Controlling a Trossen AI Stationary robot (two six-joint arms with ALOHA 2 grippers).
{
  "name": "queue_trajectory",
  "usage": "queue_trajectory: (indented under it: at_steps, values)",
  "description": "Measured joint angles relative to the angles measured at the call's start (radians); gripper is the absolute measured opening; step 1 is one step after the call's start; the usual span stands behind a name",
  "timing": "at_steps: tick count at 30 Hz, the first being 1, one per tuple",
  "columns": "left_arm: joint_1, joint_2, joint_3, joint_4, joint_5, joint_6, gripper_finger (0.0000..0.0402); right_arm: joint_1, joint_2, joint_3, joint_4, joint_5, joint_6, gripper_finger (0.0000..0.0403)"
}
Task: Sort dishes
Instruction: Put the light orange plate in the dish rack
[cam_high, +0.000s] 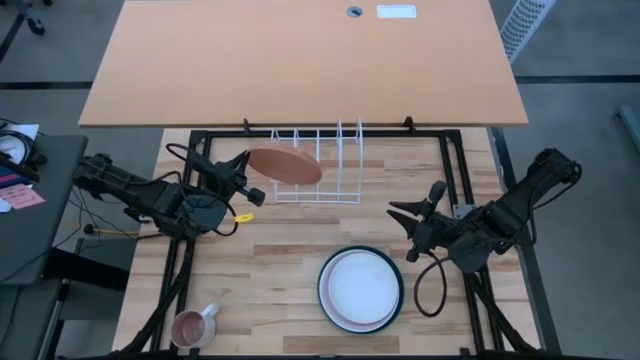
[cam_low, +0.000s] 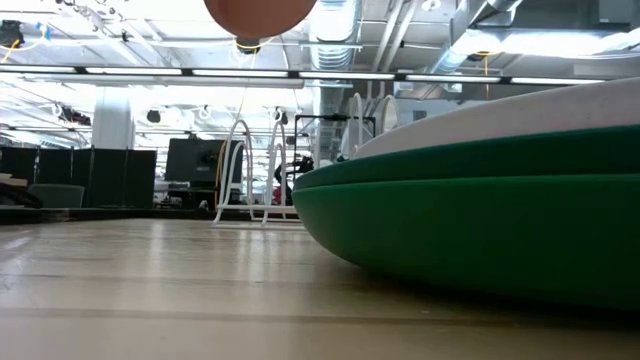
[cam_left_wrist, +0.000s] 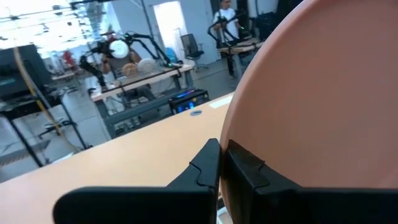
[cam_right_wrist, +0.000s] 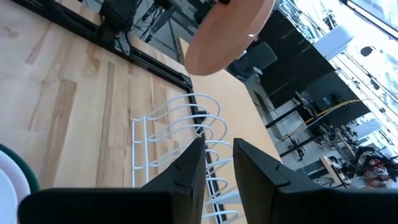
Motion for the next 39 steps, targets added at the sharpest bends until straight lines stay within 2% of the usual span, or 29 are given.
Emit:
queue_trajectory:
  at_steps: [6,9,13,20,24,28,31,34,39]
  values:
    - [0.000,0.000,0.000,0.000,0.067,0.031,0.0007,0.001,0.000,0.000,0.001,0.000,0.000,0.0087]
    - [0.000,-0.005,0.000,0.017,0.162,0.000,0.0008,0.001,0.000,0.000,0.001,0.000,0.000,0.0087]
    - [0.000,-0.034,0.000,0.127,0.469,0.040,0.0008,0.001,0.000,0.000,0.001,0.000,0.000,0.0087]
    - [0.048,-0.058,-0.040,0.300,0.975,0.302,0.0008,0.002,0.000,0.000,0.001,0.000,0.000,0.0087]
    - [0.158,-0.105,-0.056,0.392,1.381,0.443,0.0008,0.013,0.000,0.000,0.001,0.000,0.000,0.0087]
    - [0.300,-0.154,-0.056,0.416,1.866,0.645,0.0008,0.029,0.000,0.000,0.001,0.000,-0.001,0.0087]
    - [0.402,-0.175,-0.056,0.440,2.123,0.710,0.0008,0.042,0.000,0.000,0.001,0.000,-0.001,0.0087]
    - [0.498,-0.183,-0.056,0.473,2.239,0.755,0.0008,0.041,0.000,0.000,0.001,-0.001,-0.001,0.0087]
    - [0.632,-0.155,-0.055,0.516,2.278,0.747,0.0008,0.040,0.000,0.000,0.005,0.000,-0.001,0.0087]
